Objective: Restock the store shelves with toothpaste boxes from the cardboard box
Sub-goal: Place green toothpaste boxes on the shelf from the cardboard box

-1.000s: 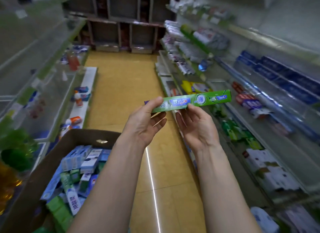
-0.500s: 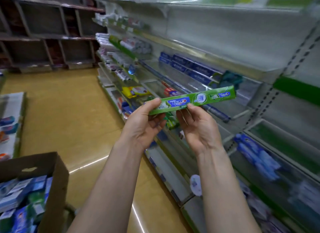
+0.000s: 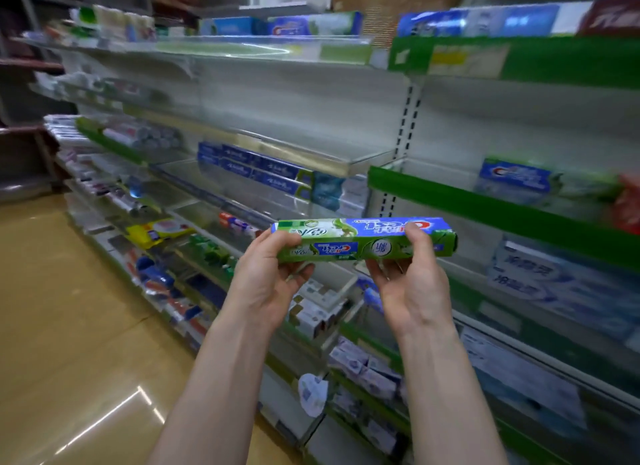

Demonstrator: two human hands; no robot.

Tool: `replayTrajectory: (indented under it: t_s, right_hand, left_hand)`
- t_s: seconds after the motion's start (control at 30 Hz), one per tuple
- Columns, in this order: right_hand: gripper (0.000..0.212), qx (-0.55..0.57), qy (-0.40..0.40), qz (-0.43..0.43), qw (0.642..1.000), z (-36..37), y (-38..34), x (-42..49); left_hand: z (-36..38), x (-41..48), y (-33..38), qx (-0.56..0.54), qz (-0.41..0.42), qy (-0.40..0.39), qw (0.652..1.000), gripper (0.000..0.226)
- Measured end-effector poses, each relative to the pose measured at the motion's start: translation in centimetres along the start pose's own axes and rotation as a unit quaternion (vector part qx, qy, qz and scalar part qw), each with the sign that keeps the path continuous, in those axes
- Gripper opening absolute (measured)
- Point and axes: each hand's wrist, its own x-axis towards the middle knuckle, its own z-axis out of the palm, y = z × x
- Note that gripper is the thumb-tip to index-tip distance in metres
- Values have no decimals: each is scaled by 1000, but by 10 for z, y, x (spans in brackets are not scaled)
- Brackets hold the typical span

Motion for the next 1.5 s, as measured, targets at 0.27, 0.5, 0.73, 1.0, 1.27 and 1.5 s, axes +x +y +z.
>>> replayTrajectory:
  t_s: [0.27,0.5,0.73,1.0,1.27,1.5]
  right_hand:
    - [10,-4,26,-70,997,-25,-24,36]
    - [11,-29,28,-136,990,-13,-49,73]
    - [15,-15,30,-199,979,4,-55,101]
    - [36,-1,140,-222,965,16,-64,130]
    - [14,-126,157,-178,963,-2,-135,149]
    - [22,-409,116,-81,902,-21,-197,175]
  left_hand:
    - [41,41,-23,-20,1,-55,998,31]
    - [80,89,-18,-50,6,-99,994,44]
    - [120,126,-13,-28,58,-136,989,31]
    - [169,141,-39,168,114,-202,958,18]
    - [217,153,-32,409,115,-298,855,39]
    - [268,168,-44,396,14,-345,851,26]
